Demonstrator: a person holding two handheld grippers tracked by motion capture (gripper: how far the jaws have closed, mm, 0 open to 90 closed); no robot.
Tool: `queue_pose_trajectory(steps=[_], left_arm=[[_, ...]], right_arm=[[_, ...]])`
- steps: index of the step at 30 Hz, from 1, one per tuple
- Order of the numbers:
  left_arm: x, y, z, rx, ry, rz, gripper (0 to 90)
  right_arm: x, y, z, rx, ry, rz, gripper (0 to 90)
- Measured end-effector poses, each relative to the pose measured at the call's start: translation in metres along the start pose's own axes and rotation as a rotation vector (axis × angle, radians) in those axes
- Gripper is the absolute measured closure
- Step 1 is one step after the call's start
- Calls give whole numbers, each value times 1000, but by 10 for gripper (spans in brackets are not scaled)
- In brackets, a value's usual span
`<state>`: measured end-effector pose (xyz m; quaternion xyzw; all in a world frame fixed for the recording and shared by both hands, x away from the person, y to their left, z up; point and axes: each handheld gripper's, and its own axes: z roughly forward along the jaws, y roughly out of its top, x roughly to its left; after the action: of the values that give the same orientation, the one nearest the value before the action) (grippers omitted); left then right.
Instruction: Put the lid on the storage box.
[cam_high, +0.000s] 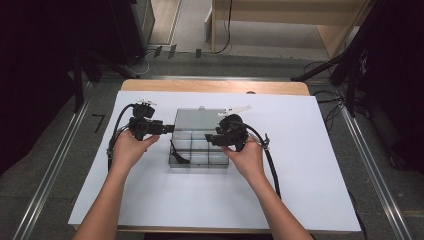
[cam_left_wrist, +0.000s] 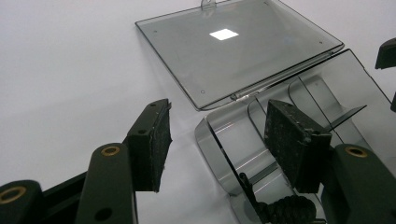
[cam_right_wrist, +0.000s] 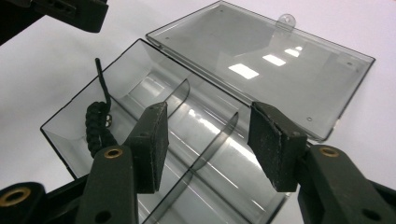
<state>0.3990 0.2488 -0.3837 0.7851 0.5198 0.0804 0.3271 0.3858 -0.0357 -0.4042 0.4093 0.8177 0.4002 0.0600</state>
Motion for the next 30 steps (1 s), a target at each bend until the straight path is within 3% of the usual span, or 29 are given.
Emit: queue_pose_trajectory(steps=[16,23,30], left_arm=[[-3,17,13,16,1,-9,462],[0,22,21,58,7,-30,529],[0,29,29,70,23,-47,520]], right_arm=[[-26,5,-8,-21,-48,44,491],[-34,10,-5,-20,-68,63,491],[-40,12,3,-33,-84,96,498]])
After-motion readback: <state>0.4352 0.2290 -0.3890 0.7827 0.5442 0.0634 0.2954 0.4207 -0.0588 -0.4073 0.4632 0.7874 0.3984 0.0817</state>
